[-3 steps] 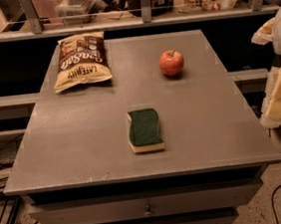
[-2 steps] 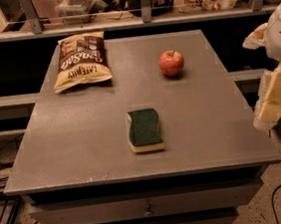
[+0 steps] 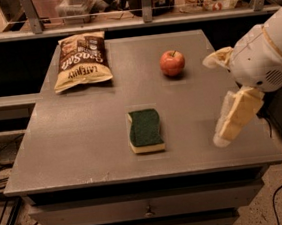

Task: Pick sponge

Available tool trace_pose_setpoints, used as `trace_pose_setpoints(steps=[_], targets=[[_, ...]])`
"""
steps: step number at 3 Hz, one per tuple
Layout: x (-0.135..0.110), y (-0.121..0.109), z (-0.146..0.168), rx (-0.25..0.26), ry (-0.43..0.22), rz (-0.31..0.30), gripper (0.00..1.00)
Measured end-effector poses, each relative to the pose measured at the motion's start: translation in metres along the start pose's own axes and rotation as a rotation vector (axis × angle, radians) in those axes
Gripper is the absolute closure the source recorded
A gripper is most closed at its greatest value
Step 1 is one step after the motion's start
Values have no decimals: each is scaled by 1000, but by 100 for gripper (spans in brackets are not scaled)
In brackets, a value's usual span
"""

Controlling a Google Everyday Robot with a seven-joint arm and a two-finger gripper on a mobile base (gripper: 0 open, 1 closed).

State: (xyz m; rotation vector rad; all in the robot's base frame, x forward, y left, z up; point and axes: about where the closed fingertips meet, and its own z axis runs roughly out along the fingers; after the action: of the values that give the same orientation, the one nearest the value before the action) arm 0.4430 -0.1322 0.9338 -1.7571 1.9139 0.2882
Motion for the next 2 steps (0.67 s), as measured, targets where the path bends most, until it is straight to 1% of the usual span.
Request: trace_pose_setpoints(steps=[1, 2], targets=[[-38, 8, 56, -27, -88, -33, 0], [-48, 10, 92, -51, -95, -25, 0]])
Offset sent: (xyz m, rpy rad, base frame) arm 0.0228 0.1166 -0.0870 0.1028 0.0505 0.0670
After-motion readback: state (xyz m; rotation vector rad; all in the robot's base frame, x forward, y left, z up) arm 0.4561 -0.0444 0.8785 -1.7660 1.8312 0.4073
